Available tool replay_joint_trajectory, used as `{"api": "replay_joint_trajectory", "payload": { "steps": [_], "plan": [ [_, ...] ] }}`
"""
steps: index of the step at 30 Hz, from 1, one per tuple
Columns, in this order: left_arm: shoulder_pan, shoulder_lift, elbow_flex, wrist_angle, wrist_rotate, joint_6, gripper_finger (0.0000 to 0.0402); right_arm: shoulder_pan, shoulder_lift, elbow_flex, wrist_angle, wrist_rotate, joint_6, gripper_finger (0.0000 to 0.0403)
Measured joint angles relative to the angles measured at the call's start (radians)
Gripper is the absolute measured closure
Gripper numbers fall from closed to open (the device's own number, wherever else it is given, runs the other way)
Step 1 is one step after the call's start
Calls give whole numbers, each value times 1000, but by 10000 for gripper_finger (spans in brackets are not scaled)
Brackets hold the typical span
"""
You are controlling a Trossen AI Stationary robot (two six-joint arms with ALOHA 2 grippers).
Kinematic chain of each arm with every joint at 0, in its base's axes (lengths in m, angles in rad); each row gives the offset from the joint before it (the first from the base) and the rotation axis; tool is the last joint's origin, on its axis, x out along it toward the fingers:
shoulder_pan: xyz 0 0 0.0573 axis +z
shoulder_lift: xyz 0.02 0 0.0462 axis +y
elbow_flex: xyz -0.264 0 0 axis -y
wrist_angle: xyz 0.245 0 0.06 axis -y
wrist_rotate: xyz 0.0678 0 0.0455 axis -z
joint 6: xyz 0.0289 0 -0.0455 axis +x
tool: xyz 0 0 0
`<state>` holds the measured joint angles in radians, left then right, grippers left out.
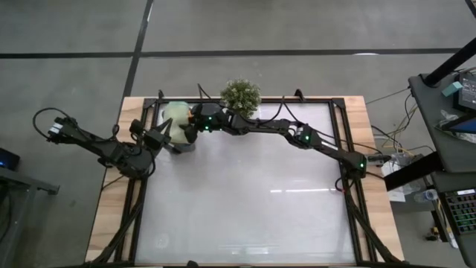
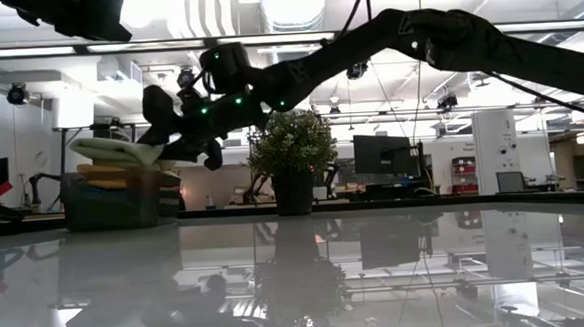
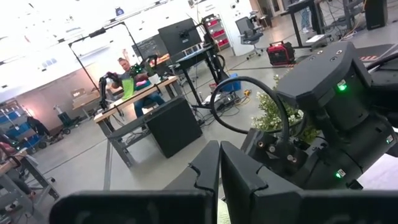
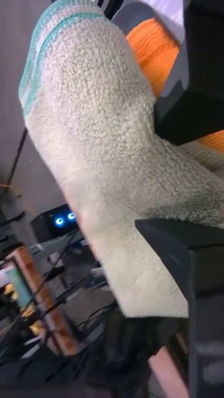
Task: Fold microfiber towels
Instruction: Put the green microfiber cloth into the black bin
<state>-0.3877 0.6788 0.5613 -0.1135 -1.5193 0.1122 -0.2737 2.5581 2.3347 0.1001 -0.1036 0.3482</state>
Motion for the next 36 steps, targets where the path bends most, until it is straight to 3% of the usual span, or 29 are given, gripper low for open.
{"api": "replay_joint_trajectory", "payload": {
  "steps": [27, 33, 36],
  "plan": [
    [0, 2, 0, 0, 0, 0, 401, 5, -39, 21, -164, 1, -120, 218],
    [0, 2, 0, 0, 0, 0, 401, 8, -39, 21, -162, 1, -100, 218],
    [0, 2, 0, 0, 0, 0, 401, 10, -39, 21, -153, 2, -8, 218]
  ]
}}
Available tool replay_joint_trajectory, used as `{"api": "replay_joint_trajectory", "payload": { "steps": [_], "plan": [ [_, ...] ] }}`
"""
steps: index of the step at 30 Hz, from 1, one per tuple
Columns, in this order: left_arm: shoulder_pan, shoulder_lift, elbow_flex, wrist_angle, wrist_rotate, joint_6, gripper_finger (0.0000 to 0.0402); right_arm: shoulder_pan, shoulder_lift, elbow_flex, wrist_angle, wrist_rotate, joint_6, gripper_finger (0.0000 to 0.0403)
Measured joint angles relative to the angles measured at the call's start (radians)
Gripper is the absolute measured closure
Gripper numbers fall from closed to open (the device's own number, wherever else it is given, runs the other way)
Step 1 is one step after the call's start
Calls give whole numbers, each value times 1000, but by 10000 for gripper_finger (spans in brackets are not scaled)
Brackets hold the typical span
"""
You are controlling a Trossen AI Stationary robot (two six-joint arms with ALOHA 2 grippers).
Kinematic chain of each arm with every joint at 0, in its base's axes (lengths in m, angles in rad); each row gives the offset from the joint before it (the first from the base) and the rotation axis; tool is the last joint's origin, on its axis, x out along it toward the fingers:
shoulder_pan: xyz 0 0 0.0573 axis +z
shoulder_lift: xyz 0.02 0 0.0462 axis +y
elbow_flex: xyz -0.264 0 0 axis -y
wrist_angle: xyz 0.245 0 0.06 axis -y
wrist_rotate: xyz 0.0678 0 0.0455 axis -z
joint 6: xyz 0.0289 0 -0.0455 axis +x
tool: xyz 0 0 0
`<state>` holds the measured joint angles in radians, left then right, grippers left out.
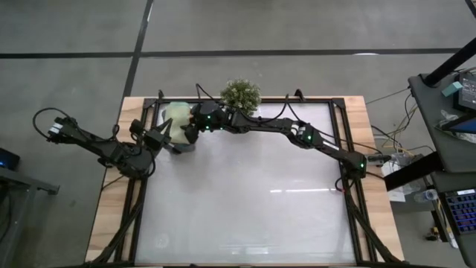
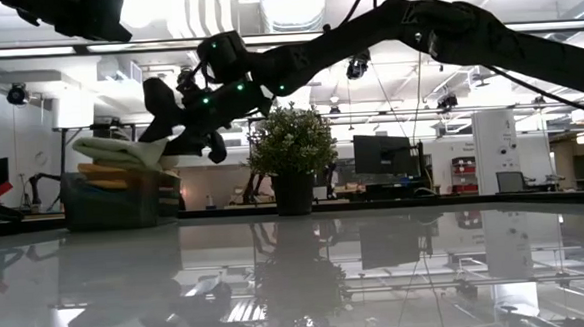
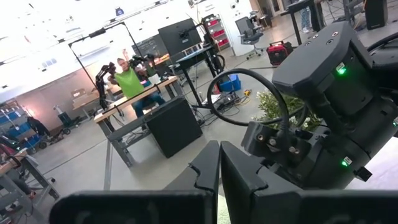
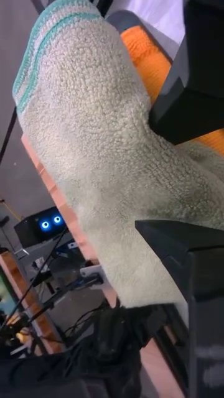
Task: Fold microfiber towels
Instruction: Put the green microfiber cloth into the black bin
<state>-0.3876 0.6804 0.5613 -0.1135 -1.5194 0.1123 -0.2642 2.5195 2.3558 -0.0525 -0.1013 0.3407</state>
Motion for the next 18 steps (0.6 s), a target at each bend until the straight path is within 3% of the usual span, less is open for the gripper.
{"api": "replay_joint_trajectory", "payload": {
  "steps": [9, 18],
  "plan": [
    [0, 0, 0, 0, 0, 0, 401, -3, 0, 0, 5, -2, 61, 231],
    [0, 0, 0, 0, 0, 0, 401, -5, -3, 0, 1, -4, 123, 138]
  ]
}}
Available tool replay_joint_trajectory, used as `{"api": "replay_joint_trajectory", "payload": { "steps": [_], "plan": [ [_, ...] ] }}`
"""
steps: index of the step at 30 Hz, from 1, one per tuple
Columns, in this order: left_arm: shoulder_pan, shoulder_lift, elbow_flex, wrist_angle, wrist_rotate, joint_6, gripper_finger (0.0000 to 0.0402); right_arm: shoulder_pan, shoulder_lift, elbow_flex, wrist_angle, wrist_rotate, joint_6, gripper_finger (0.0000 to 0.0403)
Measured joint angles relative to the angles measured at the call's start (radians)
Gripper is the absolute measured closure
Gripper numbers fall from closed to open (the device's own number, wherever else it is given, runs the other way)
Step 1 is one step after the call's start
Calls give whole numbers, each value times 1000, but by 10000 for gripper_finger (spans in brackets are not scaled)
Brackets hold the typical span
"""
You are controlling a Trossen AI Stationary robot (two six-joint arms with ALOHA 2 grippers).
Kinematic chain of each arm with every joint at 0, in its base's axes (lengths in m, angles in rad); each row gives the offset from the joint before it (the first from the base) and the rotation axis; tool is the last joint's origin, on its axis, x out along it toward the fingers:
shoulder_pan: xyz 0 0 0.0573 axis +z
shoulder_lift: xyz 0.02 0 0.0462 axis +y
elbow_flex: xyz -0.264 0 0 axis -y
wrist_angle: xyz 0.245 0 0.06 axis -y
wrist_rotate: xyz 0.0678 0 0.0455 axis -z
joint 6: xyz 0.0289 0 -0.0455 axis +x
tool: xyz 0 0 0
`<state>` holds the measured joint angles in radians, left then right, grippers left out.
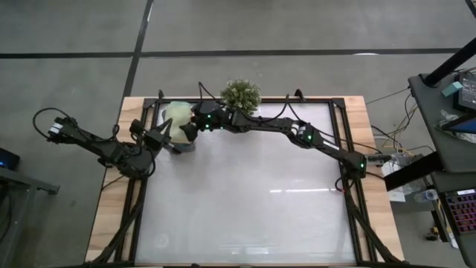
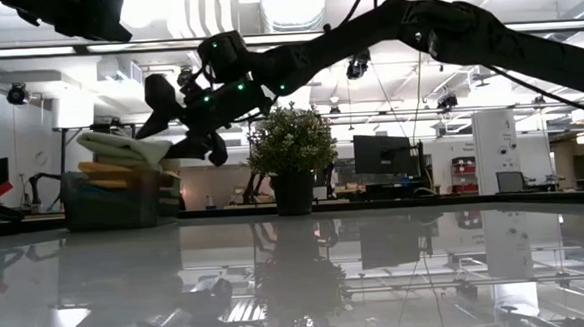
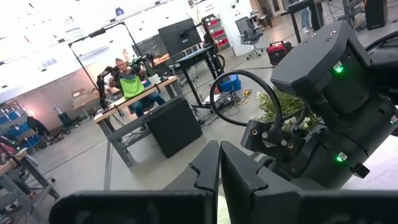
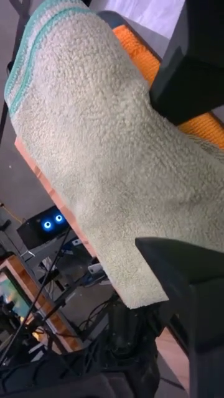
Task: Fold microfiber towels
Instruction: Put the green microfiber cloth into the black bin
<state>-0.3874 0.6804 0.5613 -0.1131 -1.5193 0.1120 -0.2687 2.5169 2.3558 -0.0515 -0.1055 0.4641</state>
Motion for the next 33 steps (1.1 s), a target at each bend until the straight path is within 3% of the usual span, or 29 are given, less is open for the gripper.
{"api": "replay_joint_trajectory", "payload": {
  "steps": [6, 11, 22, 33],
  "plan": [
    [0, 2, 0, 0, 0, 0, 401, -4, -36, 1, -60, -3, -15, 84],
    [0, 2, 0, 0, 0, 0, 401, -4, -49, 1, -142, -2, -42, 64],
    [0, 11, 0, 0, 0, 0, 401, -9, -89, 1, -258, 1, -119, 60],
    [0, 58, 0, 26, 18, -1, 401, 61, -194, -5, -499, 3, -345, 75]
  ]
}}
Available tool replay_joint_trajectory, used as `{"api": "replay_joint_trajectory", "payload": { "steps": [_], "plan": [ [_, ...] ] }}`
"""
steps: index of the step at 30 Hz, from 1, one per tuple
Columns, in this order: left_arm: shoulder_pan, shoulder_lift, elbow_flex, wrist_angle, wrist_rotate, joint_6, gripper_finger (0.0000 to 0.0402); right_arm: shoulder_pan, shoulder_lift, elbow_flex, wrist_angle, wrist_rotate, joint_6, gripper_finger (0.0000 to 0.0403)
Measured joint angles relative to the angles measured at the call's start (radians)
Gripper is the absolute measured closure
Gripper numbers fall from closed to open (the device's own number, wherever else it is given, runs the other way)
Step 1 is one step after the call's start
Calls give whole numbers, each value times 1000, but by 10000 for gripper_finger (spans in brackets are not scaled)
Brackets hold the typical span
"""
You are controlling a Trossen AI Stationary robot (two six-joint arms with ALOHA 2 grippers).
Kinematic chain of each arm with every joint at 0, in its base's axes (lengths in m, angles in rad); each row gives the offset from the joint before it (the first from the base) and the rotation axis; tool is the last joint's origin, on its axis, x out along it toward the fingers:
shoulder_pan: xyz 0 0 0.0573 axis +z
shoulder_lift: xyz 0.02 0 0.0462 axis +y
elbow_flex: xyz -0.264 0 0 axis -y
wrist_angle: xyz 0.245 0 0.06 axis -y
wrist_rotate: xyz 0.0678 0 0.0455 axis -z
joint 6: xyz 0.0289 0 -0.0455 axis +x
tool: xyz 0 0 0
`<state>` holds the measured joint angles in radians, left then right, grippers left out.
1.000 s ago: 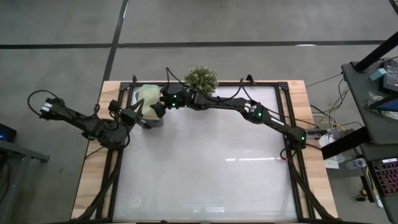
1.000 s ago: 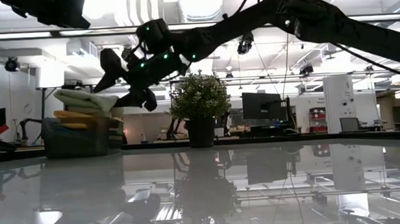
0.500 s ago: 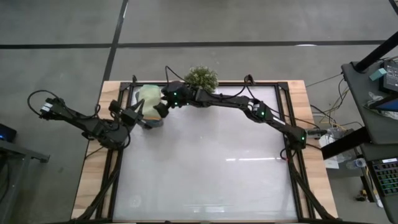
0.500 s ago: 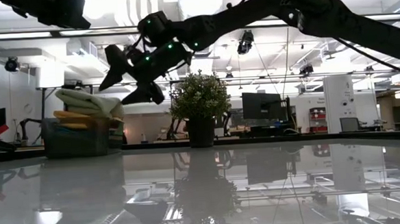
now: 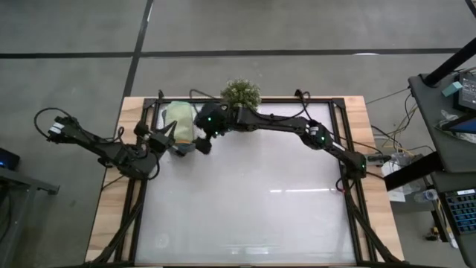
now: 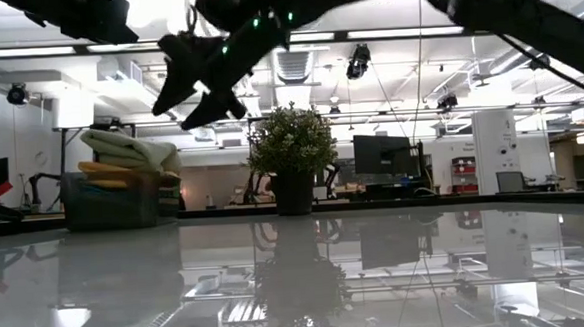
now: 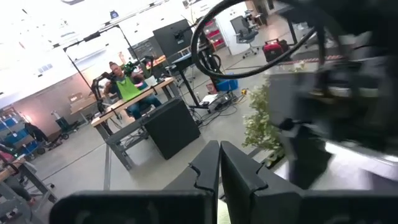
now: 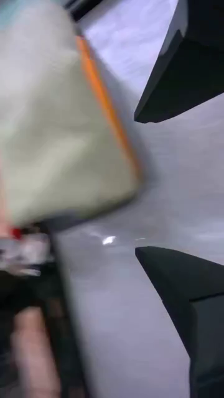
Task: Fold microfiber towels
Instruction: Put the green microfiber cloth into the black bin
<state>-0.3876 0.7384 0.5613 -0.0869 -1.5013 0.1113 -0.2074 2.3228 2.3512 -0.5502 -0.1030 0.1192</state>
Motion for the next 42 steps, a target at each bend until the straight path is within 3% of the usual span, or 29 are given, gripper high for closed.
{"api": "replay_joint_trajectory", "payload": {
  "steps": [3, 8, 13, 22, 29, 33, 38, 42],
  "plan": [
    [0, 32, 0, 39, 0, 0, 401, 31, -38, -2, -138, 37, -61, 76],
    [0, 75, 12, 52, 12, 1, 401, 86, -119, -50, -362, 204, -97, 76],
    [0, 101, 29, 59, 73, 1, 401, 133, -249, -248, -405, 287, -95, 76],
    [0, 96, 32, 62, 178, 0, 401, 185, -593, -845, -27, 289, -102, 76],
    [26, 119, 20, 134, 173, -11, 401, 237, -810, -1220, 369, 286, -120, 76],
    [105, 166, 19, 132, 160, -147, 401, 255, -901, -1354, 503, 285, -138, 76],
    [265, 224, 30, 133, 173, -261, 401, 255, -987, -1437, 539, 286, -140, 76],
    [433, 252, 38, 132, 316, -271, 401, 256, -1033, -1465, 542, 286, -149, 76]
  ]
}}
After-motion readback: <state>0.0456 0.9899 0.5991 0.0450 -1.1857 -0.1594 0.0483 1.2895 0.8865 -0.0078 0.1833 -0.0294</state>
